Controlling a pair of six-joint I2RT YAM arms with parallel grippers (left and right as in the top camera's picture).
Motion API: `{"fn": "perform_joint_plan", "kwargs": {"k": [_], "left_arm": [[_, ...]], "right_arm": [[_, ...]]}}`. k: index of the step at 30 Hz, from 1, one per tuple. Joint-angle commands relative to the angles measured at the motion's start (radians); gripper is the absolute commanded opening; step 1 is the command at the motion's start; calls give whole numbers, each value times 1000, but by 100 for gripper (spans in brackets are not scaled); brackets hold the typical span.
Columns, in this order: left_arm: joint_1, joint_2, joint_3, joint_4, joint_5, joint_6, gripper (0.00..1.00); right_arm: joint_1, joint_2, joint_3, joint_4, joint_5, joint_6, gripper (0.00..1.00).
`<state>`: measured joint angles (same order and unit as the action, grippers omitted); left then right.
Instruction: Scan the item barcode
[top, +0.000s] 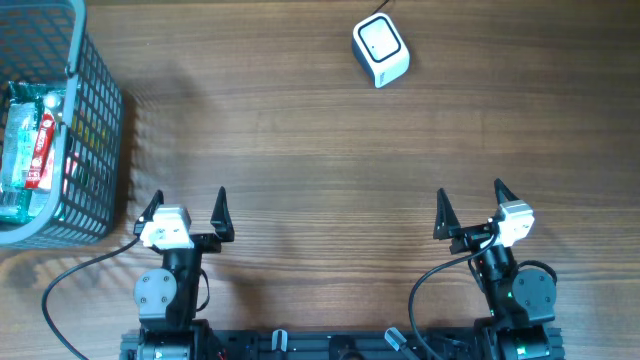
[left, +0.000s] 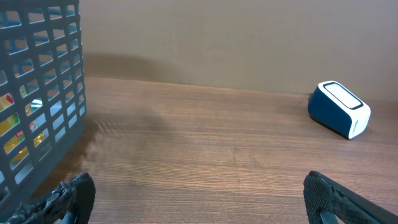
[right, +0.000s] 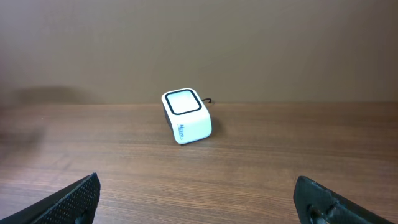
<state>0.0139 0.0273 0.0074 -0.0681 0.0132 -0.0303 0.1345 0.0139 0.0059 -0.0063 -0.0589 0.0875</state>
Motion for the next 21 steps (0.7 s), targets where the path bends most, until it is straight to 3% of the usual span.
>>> {"fn": "perform_joint_plan", "kwargs": {"k": [1, 4, 9, 12, 18, 21], "left_arm": [[1, 2, -1, -8, 19, 16, 100], [1, 2, -1, 21, 16, 55, 100], [1, 2, 17, 284, 119, 52, 100], [1, 12, 147, 285, 128, 49, 100], [1, 320, 774, -99, 144, 51, 100], [1, 642, 1258, -484, 147, 67, 100]], "right_arm": [[-2, -6, -1, 8, 9, -7, 100], [-2, -6, -1, 8, 9, -7, 100], [-2, -6, -1, 8, 9, -8, 100], [-2, -6, -1, 8, 9, -7, 100], [-2, -6, -1, 8, 9, -7, 100], [-2, -6, -1, 8, 9, -8, 100]]}}
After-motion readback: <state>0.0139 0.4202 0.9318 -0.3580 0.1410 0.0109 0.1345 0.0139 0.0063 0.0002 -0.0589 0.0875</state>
